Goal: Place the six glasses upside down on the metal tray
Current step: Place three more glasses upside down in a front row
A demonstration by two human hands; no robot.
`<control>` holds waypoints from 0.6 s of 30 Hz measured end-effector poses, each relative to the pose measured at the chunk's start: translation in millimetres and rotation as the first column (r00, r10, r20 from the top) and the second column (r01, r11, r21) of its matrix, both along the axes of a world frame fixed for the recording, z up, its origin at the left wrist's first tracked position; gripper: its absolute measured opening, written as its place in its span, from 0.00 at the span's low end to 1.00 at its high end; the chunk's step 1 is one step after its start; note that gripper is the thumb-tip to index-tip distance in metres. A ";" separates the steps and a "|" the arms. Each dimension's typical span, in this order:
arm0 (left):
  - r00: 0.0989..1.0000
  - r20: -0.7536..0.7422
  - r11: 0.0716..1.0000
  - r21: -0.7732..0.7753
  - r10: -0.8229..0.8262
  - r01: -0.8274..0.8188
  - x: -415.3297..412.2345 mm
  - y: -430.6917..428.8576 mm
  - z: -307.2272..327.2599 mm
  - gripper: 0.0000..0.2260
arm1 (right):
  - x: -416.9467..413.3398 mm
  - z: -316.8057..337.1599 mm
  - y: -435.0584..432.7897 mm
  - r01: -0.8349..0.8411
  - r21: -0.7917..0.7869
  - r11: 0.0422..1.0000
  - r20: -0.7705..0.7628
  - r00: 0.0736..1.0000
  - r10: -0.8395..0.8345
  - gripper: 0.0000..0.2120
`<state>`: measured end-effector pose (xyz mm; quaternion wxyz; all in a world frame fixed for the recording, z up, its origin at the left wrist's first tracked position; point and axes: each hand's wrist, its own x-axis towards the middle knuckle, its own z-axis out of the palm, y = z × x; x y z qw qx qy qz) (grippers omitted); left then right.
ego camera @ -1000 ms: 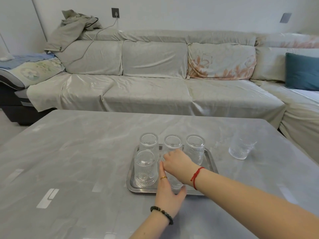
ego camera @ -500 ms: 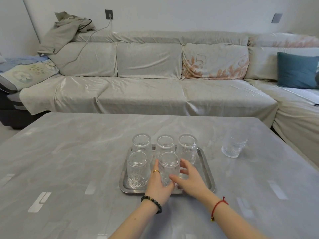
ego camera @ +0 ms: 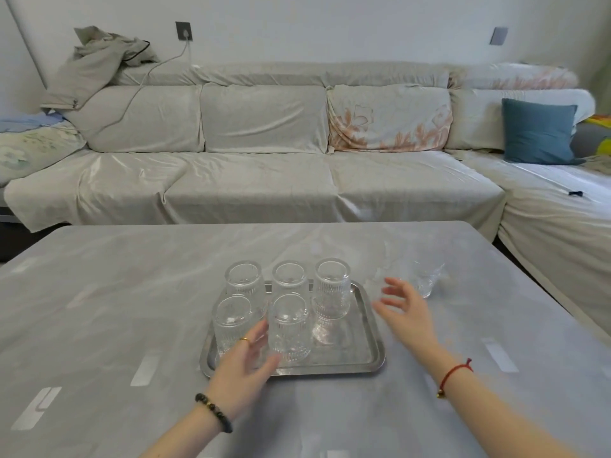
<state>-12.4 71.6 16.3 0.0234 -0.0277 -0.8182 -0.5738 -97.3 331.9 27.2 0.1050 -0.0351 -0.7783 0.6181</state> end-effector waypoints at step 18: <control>0.995 -0.003 0.726 -0.684 0.104 -0.078 -29.3 -91.4 -57.8 0.50 | -100.0 -46.1 83.2 0.276 0.122 0.953 0.152 0.944 -0.293 0.47</control>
